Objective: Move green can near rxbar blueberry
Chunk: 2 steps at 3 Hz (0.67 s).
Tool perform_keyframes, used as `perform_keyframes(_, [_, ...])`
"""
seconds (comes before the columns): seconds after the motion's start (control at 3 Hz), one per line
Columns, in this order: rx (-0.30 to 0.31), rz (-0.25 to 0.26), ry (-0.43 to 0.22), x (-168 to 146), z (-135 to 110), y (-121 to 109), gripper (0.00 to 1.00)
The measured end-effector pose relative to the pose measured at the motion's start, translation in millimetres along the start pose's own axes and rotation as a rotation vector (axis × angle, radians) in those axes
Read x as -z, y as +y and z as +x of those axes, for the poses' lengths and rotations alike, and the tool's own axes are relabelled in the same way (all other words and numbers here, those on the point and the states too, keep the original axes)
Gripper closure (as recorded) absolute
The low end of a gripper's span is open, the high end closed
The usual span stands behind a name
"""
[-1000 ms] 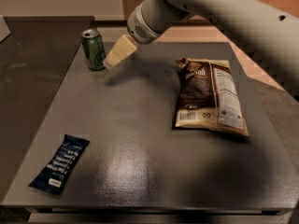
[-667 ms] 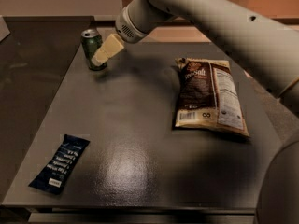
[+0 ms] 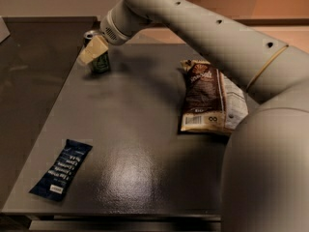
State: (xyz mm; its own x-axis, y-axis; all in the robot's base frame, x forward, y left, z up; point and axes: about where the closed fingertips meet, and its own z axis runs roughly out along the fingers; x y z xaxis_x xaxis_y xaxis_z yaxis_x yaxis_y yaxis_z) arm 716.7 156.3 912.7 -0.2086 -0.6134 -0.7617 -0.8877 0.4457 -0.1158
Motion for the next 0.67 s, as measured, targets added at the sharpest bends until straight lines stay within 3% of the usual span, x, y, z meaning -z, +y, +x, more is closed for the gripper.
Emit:
perform_keyframes(0.33, [-0.015,-0.008,-0.016,-19.1,-12.7,-3.5,0.0])
perform_keyframes(0.67, [-0.024,-0.012,-0.019,-27.5,-19.3,-6.0,0.18])
